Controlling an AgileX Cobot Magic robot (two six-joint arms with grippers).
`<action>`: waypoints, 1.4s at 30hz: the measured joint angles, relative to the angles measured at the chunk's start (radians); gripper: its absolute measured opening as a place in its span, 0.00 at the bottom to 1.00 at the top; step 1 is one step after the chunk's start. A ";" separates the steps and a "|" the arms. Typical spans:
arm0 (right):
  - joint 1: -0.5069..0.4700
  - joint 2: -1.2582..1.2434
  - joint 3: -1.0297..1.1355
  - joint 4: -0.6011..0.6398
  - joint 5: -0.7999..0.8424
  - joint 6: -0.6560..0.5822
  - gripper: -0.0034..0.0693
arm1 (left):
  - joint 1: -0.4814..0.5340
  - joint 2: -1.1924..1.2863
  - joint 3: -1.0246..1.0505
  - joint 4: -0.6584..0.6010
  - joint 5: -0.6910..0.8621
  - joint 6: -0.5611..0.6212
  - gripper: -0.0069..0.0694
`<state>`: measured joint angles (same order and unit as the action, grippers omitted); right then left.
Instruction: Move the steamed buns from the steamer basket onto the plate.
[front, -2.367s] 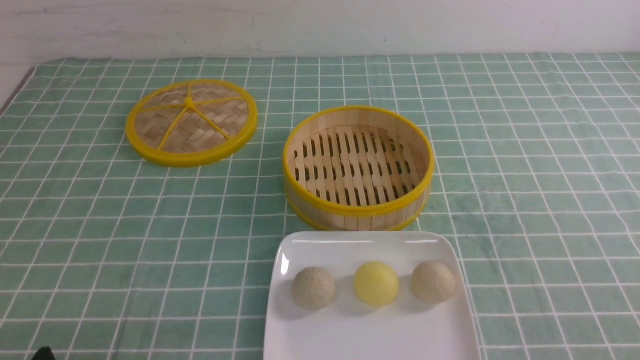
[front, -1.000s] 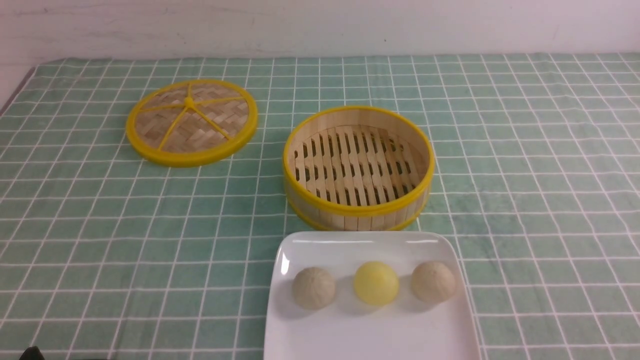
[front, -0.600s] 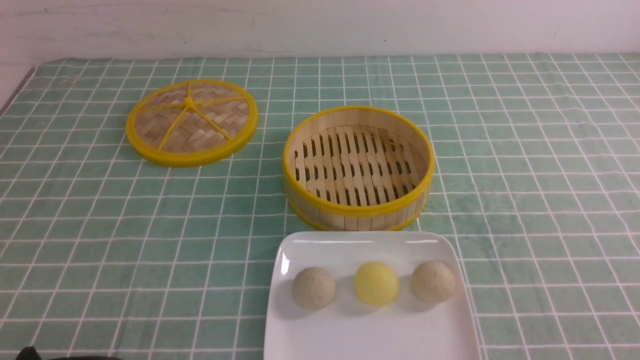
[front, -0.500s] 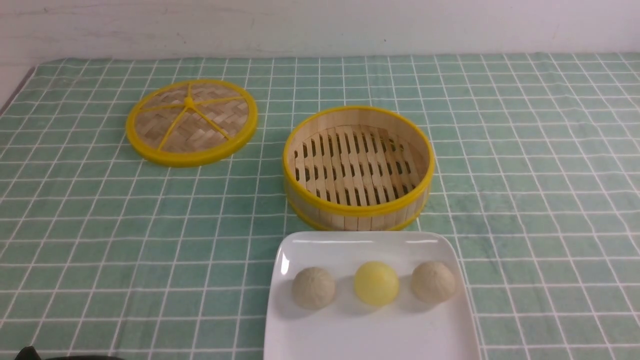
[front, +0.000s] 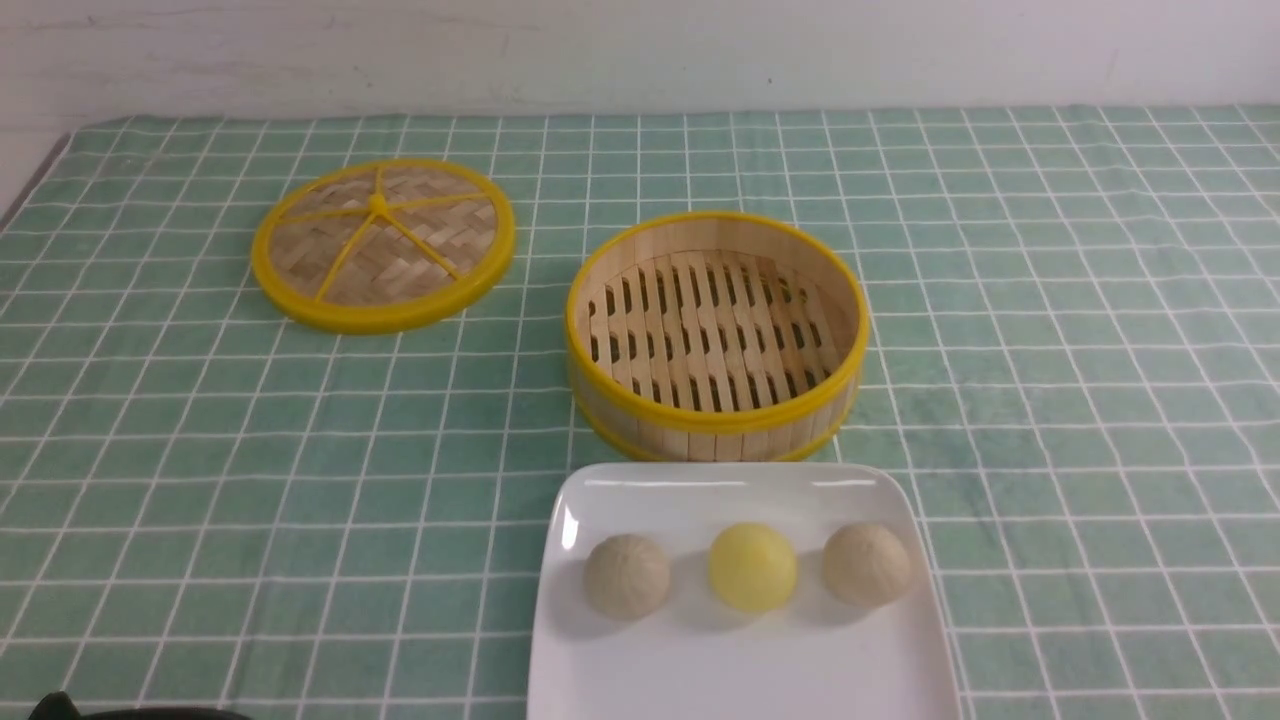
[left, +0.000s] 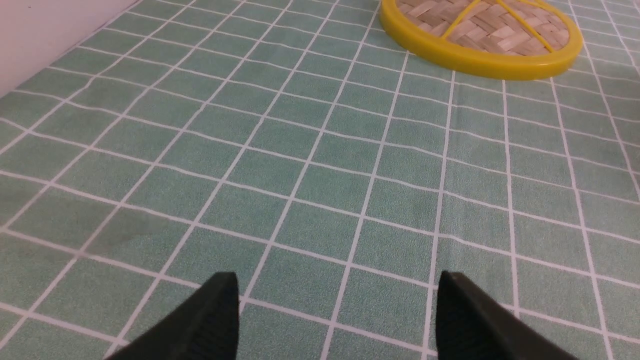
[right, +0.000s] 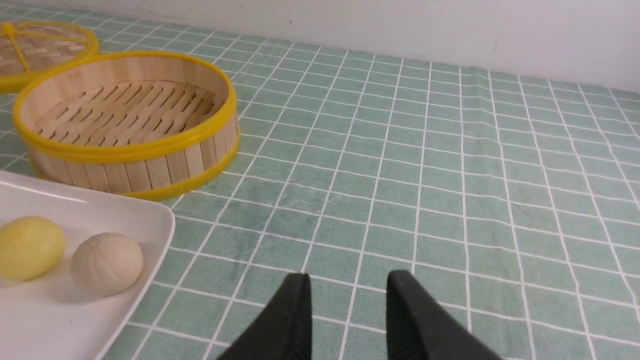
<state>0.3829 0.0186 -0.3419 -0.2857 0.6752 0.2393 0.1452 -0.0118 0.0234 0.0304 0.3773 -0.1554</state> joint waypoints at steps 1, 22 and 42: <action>0.000 0.000 0.000 0.000 0.000 0.000 0.38 | 0.000 0.000 0.000 0.000 0.000 0.000 0.78; 0.000 0.000 0.000 -0.004 0.000 0.000 0.38 | 0.000 0.000 0.000 0.001 0.000 0.000 0.78; 0.000 0.000 0.000 -0.004 0.000 0.000 0.38 | 0.000 0.000 0.000 0.002 0.000 0.033 0.78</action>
<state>0.3829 0.0186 -0.3419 -0.2896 0.6752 0.2393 0.1452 -0.0118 0.0234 0.0328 0.3773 -0.1226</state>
